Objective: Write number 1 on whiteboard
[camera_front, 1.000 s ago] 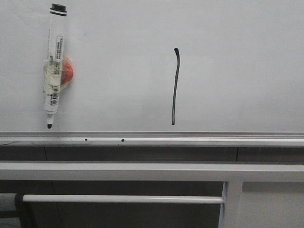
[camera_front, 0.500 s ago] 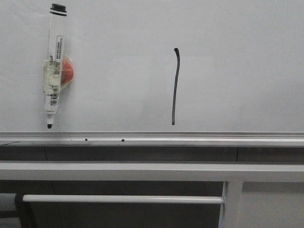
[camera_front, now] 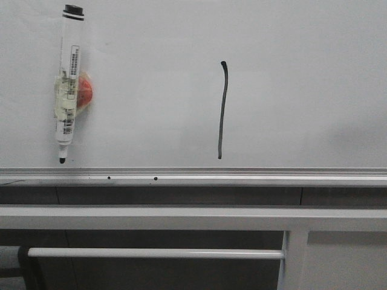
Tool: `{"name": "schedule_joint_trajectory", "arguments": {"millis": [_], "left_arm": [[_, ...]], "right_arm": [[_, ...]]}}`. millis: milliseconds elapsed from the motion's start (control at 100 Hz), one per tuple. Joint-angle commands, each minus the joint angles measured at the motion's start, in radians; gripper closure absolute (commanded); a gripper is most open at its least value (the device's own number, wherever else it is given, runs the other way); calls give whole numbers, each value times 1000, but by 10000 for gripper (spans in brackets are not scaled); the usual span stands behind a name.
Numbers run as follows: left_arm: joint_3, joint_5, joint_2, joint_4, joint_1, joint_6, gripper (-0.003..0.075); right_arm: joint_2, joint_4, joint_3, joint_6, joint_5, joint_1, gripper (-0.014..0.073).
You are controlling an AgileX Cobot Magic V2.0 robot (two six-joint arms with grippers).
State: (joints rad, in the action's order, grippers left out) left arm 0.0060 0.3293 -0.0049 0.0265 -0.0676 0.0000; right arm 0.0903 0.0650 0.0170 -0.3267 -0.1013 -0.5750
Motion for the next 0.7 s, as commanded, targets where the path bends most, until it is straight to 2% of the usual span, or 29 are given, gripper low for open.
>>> {"name": "schedule_joint_trajectory", "arguments": {"millis": [0,150,300,540,690], "left_arm": [[6,-70,-23,-9,-5,0,741],[6,-70,-23,-9,-5,0,741],[6,-70,-23,-9,-5,0,741],[6,-70,-23,-9,-5,0,741],[6,-70,-23,-9,-5,0,741]], "right_arm": [[12,4,22,38,-14,102,657],[10,-12,22,110,51,270,657],[-20,-133,22,287,150,412,657],[-64,-102,22,315,261,526,657],[-113,-93,22,316,384,625,657]]}}
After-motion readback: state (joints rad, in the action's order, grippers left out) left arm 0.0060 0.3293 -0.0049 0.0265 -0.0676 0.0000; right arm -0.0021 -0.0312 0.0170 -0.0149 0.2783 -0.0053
